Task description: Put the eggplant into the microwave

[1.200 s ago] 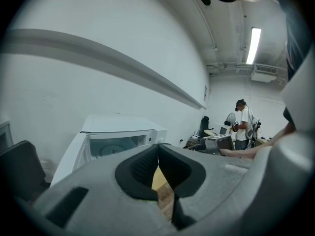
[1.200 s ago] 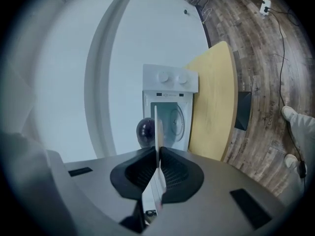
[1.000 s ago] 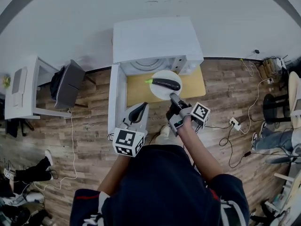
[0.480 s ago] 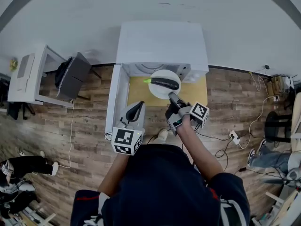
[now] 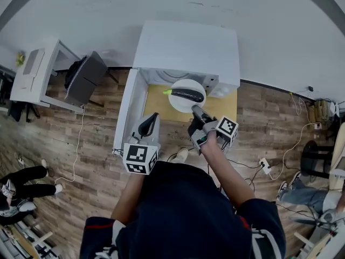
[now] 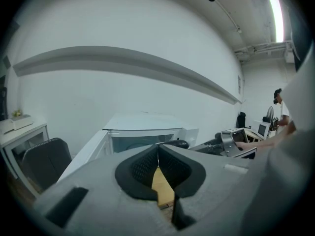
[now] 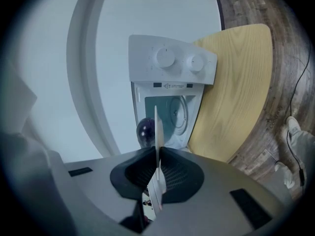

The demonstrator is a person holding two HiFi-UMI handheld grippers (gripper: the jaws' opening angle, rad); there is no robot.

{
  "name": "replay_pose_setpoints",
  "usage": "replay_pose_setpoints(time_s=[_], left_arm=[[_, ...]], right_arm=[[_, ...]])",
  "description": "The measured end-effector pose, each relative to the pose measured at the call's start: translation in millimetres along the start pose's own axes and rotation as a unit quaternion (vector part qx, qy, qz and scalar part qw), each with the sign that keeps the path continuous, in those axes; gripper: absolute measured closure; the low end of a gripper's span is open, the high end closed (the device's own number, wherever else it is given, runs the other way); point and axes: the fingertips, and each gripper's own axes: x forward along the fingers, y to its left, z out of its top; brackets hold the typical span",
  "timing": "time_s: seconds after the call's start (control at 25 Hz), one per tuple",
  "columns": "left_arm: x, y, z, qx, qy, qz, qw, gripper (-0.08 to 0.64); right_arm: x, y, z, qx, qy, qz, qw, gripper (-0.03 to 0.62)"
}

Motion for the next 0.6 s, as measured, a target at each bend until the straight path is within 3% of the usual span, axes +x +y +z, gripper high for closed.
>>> replay_pose_setpoints(time_s=[0.6], left_arm=[[-13.6, 6.4, -9.8, -0.005, 0.000, 0.022, 0.9997, 0.543]], right_arm=[[-8.1, -8.1, -3.0, -0.007, 0.006, -0.006, 1.000, 0.566]])
